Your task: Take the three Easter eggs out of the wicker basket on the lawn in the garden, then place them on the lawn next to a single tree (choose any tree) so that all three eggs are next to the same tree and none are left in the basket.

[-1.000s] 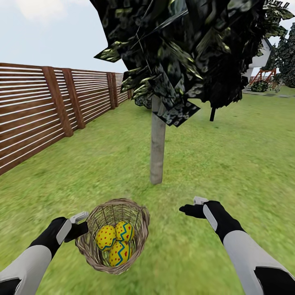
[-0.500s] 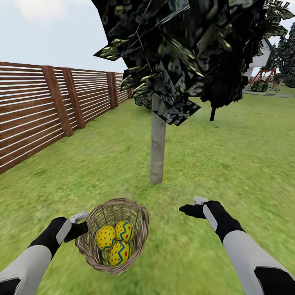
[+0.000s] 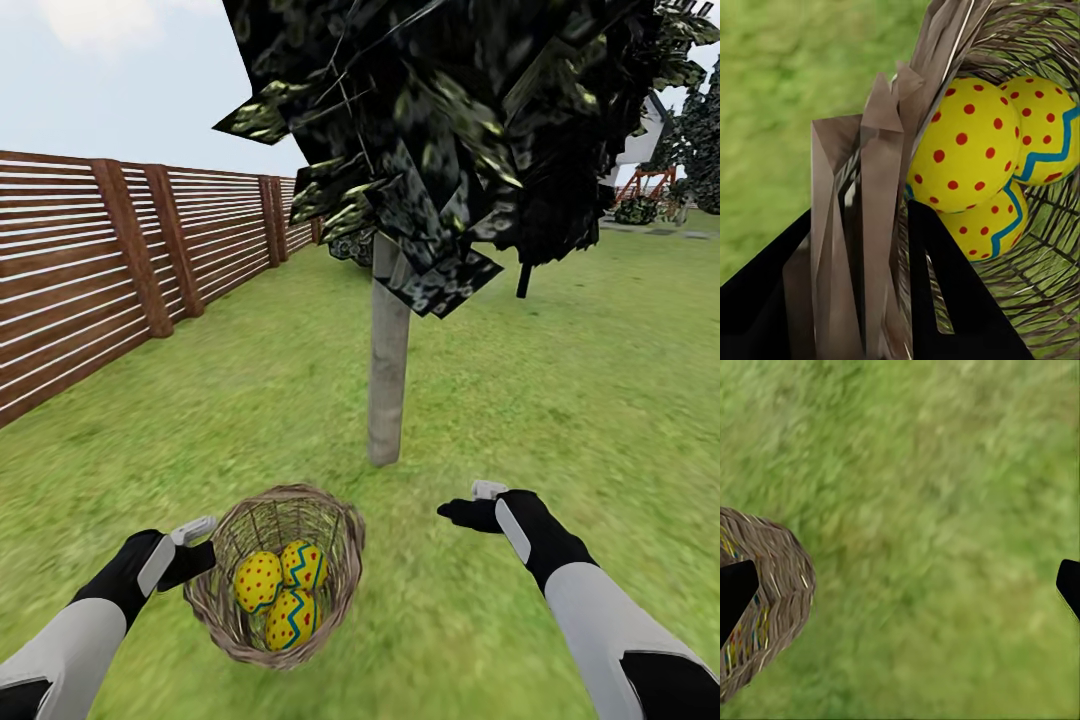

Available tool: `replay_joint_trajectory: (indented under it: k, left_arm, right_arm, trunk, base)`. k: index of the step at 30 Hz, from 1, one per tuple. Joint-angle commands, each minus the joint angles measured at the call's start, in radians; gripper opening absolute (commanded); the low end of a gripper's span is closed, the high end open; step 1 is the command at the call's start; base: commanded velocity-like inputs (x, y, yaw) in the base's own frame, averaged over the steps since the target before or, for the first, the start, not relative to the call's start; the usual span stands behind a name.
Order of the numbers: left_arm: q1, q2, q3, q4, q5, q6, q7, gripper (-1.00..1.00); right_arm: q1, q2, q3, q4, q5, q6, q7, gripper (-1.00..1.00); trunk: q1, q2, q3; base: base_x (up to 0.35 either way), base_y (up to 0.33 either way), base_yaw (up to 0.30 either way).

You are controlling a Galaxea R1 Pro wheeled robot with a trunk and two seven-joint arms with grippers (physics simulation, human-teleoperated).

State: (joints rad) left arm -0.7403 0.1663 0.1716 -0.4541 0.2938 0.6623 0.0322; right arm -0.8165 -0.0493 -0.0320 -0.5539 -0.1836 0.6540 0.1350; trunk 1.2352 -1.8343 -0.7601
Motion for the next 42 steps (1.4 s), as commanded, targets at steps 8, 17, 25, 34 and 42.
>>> replay_joint_trajectory:
  k: [8, 17, 25, 34, 42]
  left_arm:
    - [-0.001, -0.001, 0.005, -0.002, 0.018, 0.005, 0.003, -1.0]
    - [-0.001, -0.001, 0.005, -0.002, 0.018, 0.005, 0.003, -1.0]
    - [-0.001, -0.001, 0.005, -0.003, 0.018, 0.005, 0.003, -1.0]
    - [-0.001, 0.0, 0.005, -0.004, 0.016, 0.003, 0.003, -1.0]
    - [-0.001, 0.001, 0.005, -0.003, 0.018, 0.003, 0.003, -1.0]
  right_arm:
    - [0.0, 0.0, -0.003, -0.001, 0.001, 0.004, 0.003, 1.0]
    - [0.0, 0.0, -0.003, -0.001, 0.001, 0.004, 0.004, 1.0]
    - [0.0, 0.001, -0.003, -0.001, 0.001, 0.004, 0.003, 1.0]
    - [0.0, 0.002, -0.003, -0.001, 0.001, 0.004, 0.003, 1.0]
    - [0.0, 0.0, -0.003, -0.001, 0.001, 0.004, 0.003, 1.0]
  trunk:
    - [0.0, 0.0, -0.001]
    - [0.0, 0.0, 0.0]
    - [0.0, 0.0, 0.001]
    - [0.0, 0.0, 0.001]
    - [0.023, -0.042, -0.018]
  base:
    - [0.33, 0.0, 0.0]
    - [0.335, 0.0, -0.052]
    - [0.336, 0.0, -0.076]
    - [0.16, 0.0, 0.0]
    - [0.0, 0.0, 0.0]
